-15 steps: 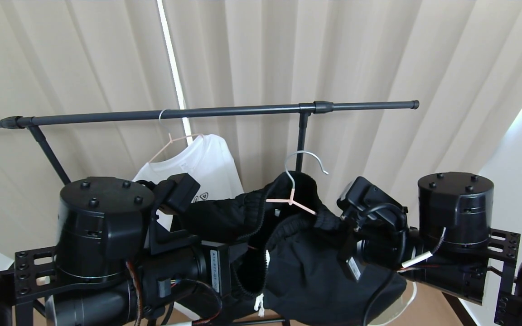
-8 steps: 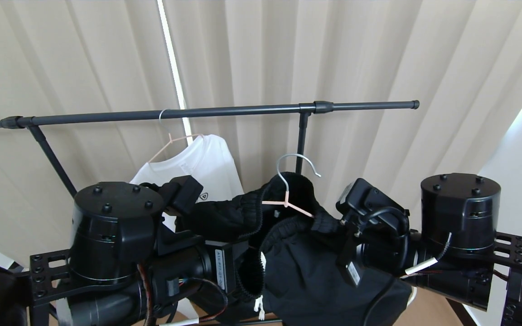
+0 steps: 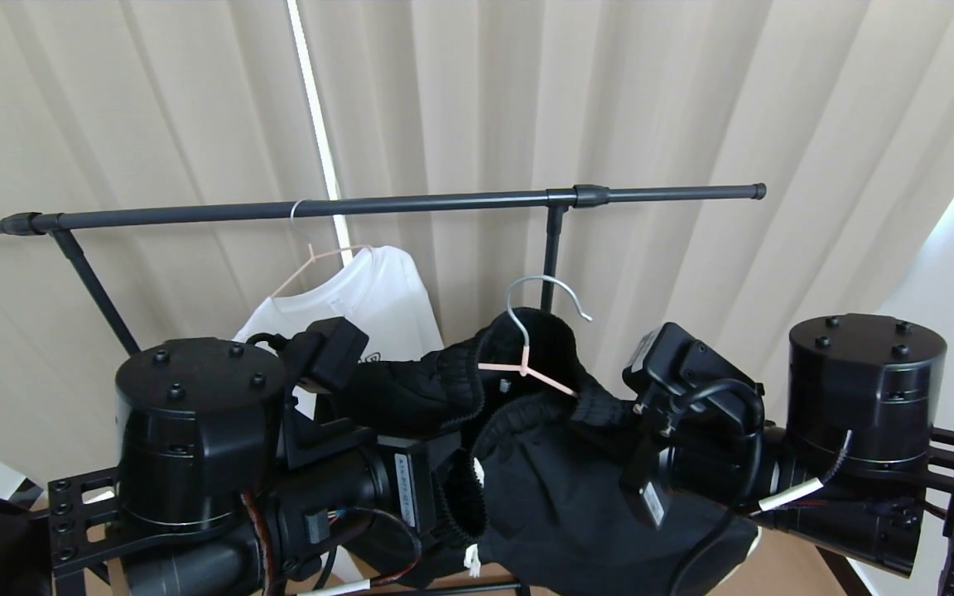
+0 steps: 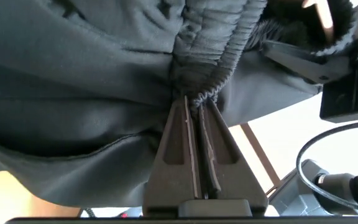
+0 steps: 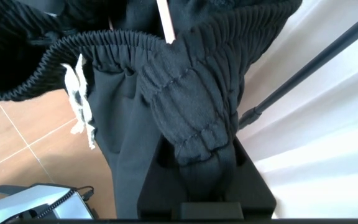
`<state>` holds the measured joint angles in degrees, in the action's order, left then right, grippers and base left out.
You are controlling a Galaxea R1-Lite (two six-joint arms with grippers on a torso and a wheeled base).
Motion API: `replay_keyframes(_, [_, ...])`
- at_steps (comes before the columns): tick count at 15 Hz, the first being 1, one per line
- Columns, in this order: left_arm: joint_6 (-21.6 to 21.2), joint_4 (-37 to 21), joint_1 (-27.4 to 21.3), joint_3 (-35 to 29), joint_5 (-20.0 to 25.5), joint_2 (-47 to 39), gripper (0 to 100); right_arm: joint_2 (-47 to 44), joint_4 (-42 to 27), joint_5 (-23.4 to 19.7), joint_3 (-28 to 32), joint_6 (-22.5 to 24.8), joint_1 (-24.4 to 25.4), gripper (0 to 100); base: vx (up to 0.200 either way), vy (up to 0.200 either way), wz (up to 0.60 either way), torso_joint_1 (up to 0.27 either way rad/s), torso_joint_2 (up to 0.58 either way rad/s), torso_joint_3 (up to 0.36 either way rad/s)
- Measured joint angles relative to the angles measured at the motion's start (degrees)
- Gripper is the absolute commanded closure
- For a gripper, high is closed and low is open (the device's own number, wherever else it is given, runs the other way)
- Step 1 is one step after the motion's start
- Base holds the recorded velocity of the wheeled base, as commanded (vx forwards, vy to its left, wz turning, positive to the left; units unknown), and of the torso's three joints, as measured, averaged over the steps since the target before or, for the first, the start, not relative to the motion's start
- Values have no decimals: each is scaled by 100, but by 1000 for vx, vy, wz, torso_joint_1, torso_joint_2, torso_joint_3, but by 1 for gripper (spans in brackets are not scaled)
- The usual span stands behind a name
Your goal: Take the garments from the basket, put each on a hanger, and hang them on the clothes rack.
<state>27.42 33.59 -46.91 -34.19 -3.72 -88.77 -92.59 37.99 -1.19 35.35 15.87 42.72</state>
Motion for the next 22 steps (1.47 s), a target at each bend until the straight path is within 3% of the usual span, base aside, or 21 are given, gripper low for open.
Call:
replay_keyframes(16, [-139, 123, -66, 215, -5, -43, 100, 265, 0, 16, -101, 11, 356, 100, 0, 0, 0, 0, 0, 0])
replay_keyframes(17, [-141, 122, -69, 222, -5, -43, 0, 271, 0, 18, -101, 11, 356, 100, 0, 0, 0, 0, 0, 0])
replay_keyframes(22, [-200, 117, -74, 222, 0, -39, 0, 279, 6, 16, -105, 11, 358, 100, 0, 0, 0, 0, 0, 0])
